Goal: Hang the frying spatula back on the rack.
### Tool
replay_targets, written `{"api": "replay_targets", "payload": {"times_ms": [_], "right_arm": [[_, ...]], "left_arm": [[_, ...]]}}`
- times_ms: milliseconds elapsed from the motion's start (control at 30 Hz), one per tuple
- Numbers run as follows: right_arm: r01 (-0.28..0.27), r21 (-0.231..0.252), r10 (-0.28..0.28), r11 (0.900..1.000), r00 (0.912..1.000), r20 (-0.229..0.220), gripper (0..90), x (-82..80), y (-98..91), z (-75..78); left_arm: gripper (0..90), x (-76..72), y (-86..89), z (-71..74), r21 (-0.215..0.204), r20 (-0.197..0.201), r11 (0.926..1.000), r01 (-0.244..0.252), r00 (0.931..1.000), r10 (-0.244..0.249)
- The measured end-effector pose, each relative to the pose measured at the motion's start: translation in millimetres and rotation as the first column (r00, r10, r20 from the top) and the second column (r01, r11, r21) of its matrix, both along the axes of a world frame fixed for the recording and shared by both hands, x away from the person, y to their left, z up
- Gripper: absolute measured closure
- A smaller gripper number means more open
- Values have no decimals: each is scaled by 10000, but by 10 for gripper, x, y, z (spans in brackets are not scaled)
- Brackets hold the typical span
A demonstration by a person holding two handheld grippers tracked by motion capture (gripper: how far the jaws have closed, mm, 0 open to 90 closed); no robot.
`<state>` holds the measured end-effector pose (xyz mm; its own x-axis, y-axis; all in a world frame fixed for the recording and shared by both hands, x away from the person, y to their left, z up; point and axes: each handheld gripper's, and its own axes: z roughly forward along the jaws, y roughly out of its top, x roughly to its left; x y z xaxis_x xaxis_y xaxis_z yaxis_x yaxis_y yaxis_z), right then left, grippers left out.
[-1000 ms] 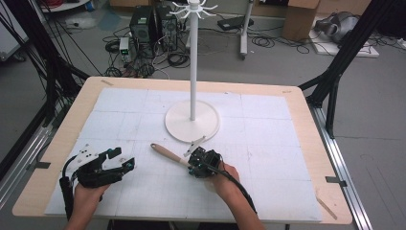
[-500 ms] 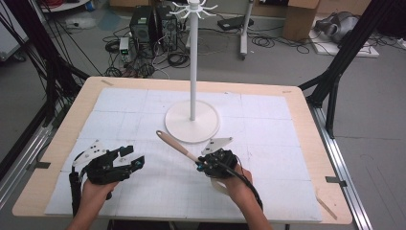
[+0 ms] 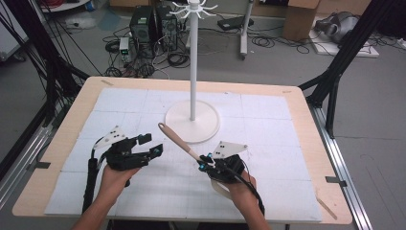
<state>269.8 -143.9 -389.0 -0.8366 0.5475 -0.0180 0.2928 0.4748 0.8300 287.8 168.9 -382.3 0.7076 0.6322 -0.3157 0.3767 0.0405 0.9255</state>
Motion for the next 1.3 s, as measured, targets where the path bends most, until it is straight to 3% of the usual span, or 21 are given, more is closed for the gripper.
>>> {"api": "replay_targets", "payload": {"times_ms": [200, 333, 533, 700, 800, 1033, 1167, 1300], "right_arm": [[233, 596, -258, 9979, 9988, 414, 778, -71, -72, 61], [328, 729, -370, 9968, 9977, 564, 778, -87, -99, 88], [402, 740, -450, 9964, 9970, 633, 778, -97, -106, 92], [448, 820, -501, 9956, 9967, 644, 778, -90, -120, 103], [475, 781, -526, 9958, 9966, 641, 777, -90, -119, 106], [593, 919, -663, 9940, 9949, 757, 776, -74, -115, 149], [721, 1182, -826, 9904, 9928, 862, 775, -62, -119, 193], [962, 1489, -1123, 9842, 9882, 1039, 774, -66, -139, 250]], "left_arm": [[336, 87, -283, 129, -155, -179, 9992, 369, 9991, -372], [345, 120, -426, 203, -336, -169, 9984, 464, 9988, -470], [425, 176, -548, 260, -188, -393, 9986, 490, 9980, -497], [524, 203, -563, 287, -531, -529, 9979, 376, 9978, -404], [569, 202, -591, 318, -251, -404, 9991, 336, 9986, -346], [639, 198, -650, 466, -614, -20, 9972, 430, 9991, -432], [665, 192, -721, 602, -577, 386, 9969, 543, 9979, -522], [685, 214, -776, 714, -832, 493, 9944, 654, 9969, -614]]}}
